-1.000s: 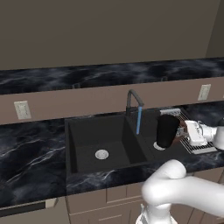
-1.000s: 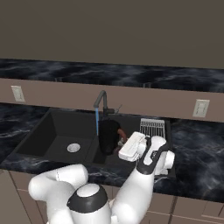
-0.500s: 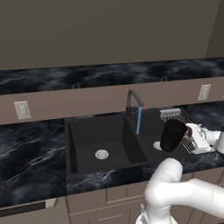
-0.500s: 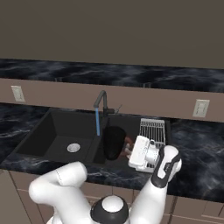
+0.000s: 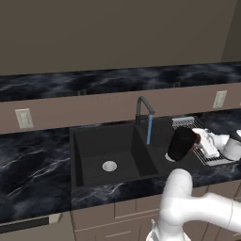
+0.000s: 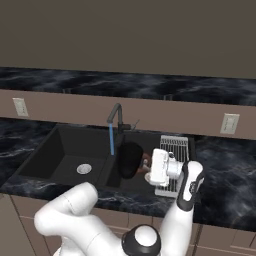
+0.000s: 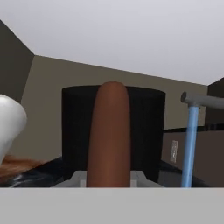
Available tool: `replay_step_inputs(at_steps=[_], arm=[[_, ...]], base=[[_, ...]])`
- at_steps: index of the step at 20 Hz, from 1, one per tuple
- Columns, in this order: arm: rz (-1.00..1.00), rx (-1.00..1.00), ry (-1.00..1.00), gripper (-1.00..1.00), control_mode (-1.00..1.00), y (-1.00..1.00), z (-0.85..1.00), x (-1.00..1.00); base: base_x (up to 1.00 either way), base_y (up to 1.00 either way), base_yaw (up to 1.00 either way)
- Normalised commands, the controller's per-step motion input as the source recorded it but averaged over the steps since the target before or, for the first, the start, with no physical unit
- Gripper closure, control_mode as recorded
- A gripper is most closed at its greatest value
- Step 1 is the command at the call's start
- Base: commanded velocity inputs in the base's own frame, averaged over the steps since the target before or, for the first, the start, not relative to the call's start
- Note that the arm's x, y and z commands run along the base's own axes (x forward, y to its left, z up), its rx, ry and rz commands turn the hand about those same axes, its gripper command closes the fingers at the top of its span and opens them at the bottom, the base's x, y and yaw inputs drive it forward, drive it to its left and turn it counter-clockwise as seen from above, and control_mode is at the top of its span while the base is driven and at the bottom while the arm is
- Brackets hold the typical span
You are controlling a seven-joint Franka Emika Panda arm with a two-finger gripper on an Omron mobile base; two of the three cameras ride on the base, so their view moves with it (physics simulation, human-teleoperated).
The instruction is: Turn on the sink faucet and place the jug under the water for a few seconds to fill it up.
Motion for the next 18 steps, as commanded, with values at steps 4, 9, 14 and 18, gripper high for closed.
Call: replay_step_inputs(at_steps=[4,9,14,18], arm=[[-0.06,-0.05,0.0,1.0,-1.0,0.46,0.01,0.11],[-0.16,-0.12,0.03,1.0,-1.0,0.38,0.0,0.0],[-0.24,-0.13,0.07,1.0,-1.0,0.28,0.0,0.0],[-0.29,-0.14,0.11,1.0,-1.0,0.23,0.0,0.01]], base=[[0.0,0.0,0.0],[0.0,0.0,0.0],[0.0,0.0,0.0],[0.0,0.0,0.0]])
